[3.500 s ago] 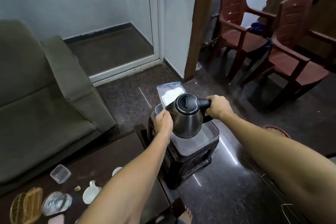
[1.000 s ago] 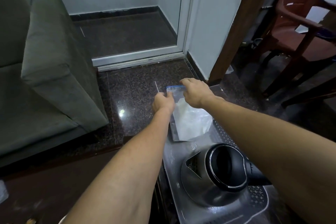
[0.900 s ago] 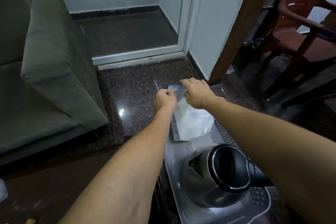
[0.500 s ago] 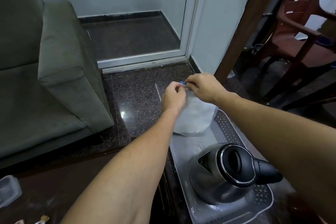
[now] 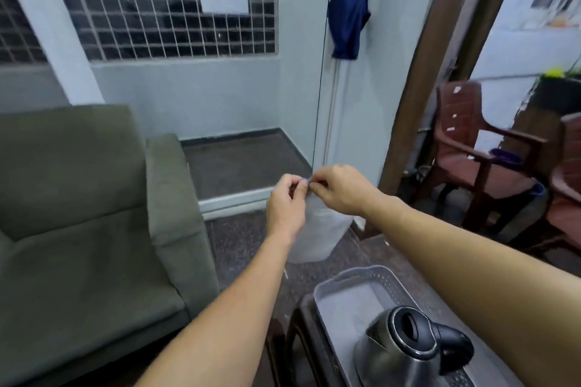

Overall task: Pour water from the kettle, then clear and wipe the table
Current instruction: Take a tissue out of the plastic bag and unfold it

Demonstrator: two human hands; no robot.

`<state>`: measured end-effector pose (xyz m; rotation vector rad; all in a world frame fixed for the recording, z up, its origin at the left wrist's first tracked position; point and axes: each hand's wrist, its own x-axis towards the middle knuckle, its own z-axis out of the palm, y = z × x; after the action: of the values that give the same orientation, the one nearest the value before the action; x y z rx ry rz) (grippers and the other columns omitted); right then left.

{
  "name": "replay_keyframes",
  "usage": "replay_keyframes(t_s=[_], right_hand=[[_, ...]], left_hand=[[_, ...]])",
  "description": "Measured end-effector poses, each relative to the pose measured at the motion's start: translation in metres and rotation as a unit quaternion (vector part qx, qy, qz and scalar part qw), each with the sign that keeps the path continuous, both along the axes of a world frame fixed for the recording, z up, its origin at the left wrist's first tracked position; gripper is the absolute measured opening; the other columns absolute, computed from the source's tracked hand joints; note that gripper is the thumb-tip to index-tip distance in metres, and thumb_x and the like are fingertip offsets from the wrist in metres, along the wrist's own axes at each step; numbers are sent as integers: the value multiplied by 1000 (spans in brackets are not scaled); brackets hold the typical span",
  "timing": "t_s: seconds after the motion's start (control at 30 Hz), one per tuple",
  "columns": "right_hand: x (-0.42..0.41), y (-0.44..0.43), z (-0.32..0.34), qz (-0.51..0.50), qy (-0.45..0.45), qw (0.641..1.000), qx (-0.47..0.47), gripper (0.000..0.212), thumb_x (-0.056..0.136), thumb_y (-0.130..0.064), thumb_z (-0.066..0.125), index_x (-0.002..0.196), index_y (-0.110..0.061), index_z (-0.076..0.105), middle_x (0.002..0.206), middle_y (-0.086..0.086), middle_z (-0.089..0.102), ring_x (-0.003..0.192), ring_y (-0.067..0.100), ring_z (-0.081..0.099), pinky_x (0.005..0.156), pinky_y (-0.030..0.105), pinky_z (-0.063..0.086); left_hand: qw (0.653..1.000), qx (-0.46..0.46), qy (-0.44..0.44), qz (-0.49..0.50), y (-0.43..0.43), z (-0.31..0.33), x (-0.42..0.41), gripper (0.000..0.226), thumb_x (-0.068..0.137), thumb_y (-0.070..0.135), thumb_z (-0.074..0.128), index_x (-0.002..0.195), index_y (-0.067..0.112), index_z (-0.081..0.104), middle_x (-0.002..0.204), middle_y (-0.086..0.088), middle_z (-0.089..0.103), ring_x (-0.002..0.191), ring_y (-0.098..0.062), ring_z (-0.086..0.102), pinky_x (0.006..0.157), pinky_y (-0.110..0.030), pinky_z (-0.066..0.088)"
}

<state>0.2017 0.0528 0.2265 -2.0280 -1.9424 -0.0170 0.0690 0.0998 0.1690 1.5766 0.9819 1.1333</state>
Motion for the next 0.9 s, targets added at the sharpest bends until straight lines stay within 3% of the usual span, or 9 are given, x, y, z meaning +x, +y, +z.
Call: replay_keyframes(t_s=[0.07, 0.27, 0.4, 0.47, 0.67, 0.9], right_hand=[[-31, -5, 41, 9, -12, 1000, 27, 23, 99, -26, 55, 96, -17, 76, 90, 2, 76, 86, 27, 65, 76, 31, 40], [-134, -19, 155, 37, -39, 994, 90, 24, 97, -24, 55, 94, -15, 77, 86, 3, 76, 81, 26, 64, 75, 29, 34], [-204, -29, 218, 62, -68, 989, 114, 25, 97, -24, 53, 98, -16, 77, 92, 5, 78, 87, 28, 67, 81, 32, 42], [-236, -34, 244, 77, -78, 986, 128, 25, 97, -26, 53, 101, -18, 77, 96, 5, 78, 90, 28, 68, 87, 35, 44], [-322, -47, 292, 119, -61, 982, 135, 25, 97, -26, 52, 101, -17, 75, 92, 4, 77, 87, 30, 67, 79, 33, 44], [-385, -61, 316, 177, -46, 975, 124, 24, 97, -26, 53, 97, -19, 76, 87, 4, 77, 81, 29, 66, 80, 38, 50]], left_hand=[[1000, 20, -10, 5, -3, 40, -30, 14, 101, 22, 62, 91, 15, 67, 82, 5, 69, 85, -22, 66, 84, -42, 53], [996, 76, -29, 45, -17, 152, -131, 14, 101, 26, 62, 93, 17, 68, 84, 5, 71, 85, -19, 66, 84, -40, 52], [993, 97, -32, 56, -23, 213, -198, 13, 102, 21, 60, 92, 16, 65, 87, -1, 70, 88, -26, 66, 85, -41, 53], [991, 110, -36, 66, -30, 238, -231, 13, 102, 20, 59, 90, 18, 63, 85, -1, 68, 82, -20, 61, 80, -37, 50], [987, 112, -51, 100, -57, 287, -321, 17, 104, 22, 57, 97, 8, 64, 92, -13, 72, 81, -18, 59, 76, -34, 48], [982, 119, -43, 143, -88, 312, -393, 16, 104, 21, 57, 92, 13, 64, 81, 5, 67, 66, 4, 57, 64, -12, 46]])
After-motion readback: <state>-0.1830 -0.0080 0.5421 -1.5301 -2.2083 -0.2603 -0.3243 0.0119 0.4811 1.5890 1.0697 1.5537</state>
